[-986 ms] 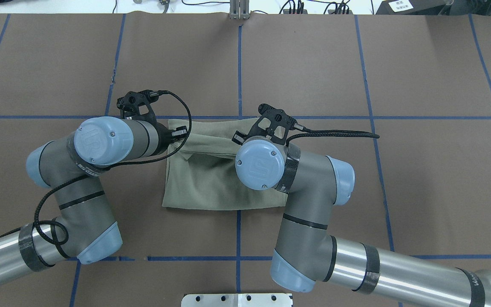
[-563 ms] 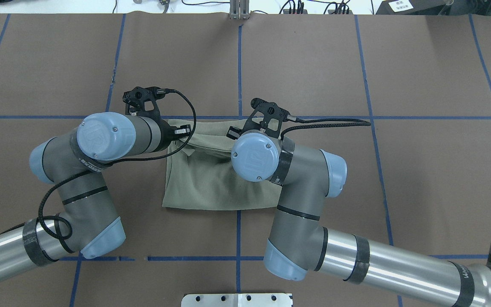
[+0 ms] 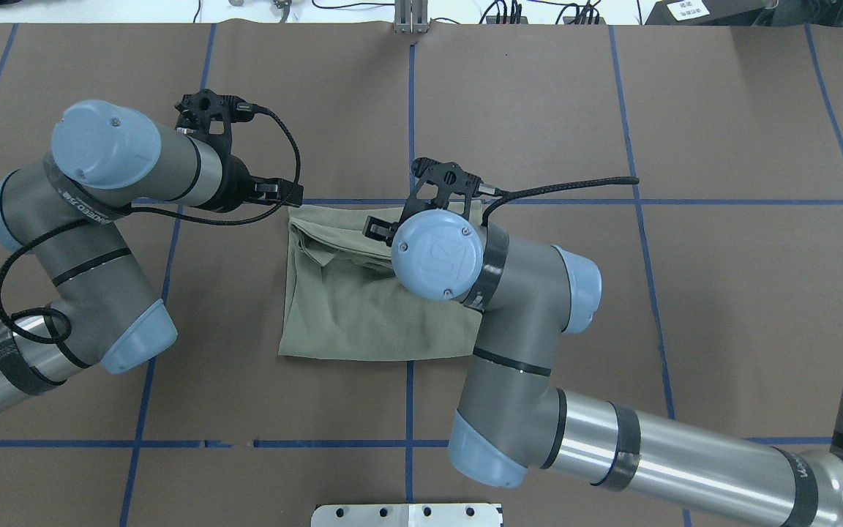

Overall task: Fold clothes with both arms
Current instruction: 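Lay the folded edge down and open both grippers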

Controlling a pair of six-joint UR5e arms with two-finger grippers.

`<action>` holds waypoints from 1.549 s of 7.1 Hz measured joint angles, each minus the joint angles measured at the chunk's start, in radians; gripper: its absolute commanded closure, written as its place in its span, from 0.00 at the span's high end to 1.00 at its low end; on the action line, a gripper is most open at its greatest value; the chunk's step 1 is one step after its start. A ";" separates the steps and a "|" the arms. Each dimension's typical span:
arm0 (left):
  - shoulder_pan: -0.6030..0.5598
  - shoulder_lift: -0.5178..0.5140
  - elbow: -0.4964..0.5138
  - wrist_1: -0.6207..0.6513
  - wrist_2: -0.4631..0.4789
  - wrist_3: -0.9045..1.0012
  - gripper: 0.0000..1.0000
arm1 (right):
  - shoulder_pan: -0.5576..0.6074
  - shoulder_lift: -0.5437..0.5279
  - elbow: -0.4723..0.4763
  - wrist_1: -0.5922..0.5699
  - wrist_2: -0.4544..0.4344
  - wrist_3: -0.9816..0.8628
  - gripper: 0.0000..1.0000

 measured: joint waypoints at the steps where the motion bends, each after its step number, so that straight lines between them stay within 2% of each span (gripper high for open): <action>1: -0.007 0.003 0.000 0.000 -0.005 0.012 1.00 | -0.047 -0.003 -0.009 -0.001 -0.043 -0.003 1.00; 3: -0.010 0.006 0.000 -0.001 -0.007 0.016 1.00 | -0.085 -0.002 -0.073 -0.002 -0.090 -0.093 1.00; 5: -0.011 0.007 -0.001 -0.001 -0.008 0.014 1.00 | -0.074 0.008 -0.111 -0.001 -0.097 -0.236 1.00; 7: -0.011 0.007 -0.001 -0.002 -0.008 0.014 1.00 | -0.057 0.037 -0.168 0.004 -0.099 -0.272 1.00; 11: -0.010 0.006 -0.003 -0.002 -0.008 0.012 1.00 | 0.066 0.084 -0.284 0.010 -0.101 -0.342 1.00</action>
